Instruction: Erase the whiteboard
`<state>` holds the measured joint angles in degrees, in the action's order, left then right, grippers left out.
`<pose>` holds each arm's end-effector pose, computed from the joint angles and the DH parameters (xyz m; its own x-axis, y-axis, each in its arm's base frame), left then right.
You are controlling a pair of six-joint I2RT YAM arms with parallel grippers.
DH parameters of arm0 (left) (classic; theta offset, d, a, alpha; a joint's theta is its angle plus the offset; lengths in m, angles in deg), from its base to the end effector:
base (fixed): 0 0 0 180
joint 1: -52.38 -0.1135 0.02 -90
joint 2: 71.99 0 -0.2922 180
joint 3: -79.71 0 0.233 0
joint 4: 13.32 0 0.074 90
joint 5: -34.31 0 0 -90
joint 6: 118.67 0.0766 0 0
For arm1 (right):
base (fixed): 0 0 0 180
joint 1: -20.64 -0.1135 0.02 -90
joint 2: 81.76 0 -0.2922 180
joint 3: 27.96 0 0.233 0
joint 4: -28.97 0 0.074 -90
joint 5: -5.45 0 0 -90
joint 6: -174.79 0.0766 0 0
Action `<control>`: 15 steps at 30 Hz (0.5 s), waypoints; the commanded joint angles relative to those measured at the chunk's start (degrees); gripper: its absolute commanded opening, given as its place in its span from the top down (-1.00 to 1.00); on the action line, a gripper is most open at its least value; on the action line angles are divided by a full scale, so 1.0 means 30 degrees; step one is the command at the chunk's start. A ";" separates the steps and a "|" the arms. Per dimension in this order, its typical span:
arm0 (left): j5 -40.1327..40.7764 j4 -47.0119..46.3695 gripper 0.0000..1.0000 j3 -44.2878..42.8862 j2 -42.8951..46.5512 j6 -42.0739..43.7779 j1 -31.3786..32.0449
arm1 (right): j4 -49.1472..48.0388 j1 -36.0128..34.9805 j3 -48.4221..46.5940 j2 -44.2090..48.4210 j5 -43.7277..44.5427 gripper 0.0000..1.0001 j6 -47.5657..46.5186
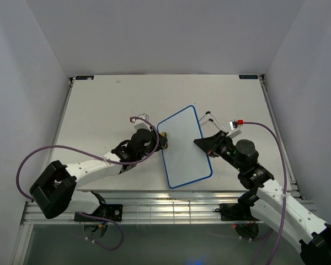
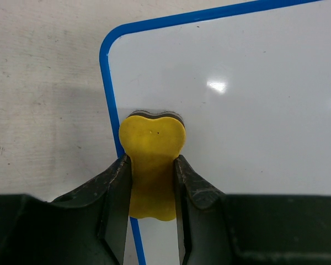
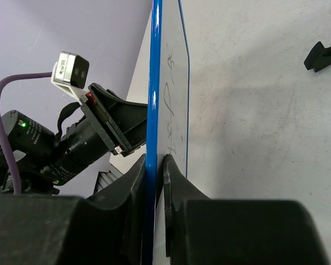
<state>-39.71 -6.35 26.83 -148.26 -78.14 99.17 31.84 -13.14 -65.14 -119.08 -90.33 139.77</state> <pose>0.2152 -0.1983 0.2302 -0.6338 -0.3925 -0.6665 0.0866 0.8202 -0.5654 0.1375 0.1013 0.2822 -0.5465 0.6147 -0.5687 -0.3297 0.4664 0.8209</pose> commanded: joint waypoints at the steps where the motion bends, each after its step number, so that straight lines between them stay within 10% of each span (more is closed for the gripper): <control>1: 0.1291 -0.0397 1.00 0.0902 0.0520 0.0699 -0.0009 | -0.6498 -0.0371 -0.1544 0.0898 -0.2789 0.85 0.2766; 15: -0.0261 -0.5319 1.00 0.2192 0.1107 0.3980 -0.0272 | -0.7203 -0.0371 -0.1573 0.0868 -0.3785 0.85 0.3411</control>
<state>-39.05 -18.85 32.38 -145.79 -70.03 98.93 29.17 -12.99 -65.14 -119.21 -91.38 140.95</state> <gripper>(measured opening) 0.418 0.178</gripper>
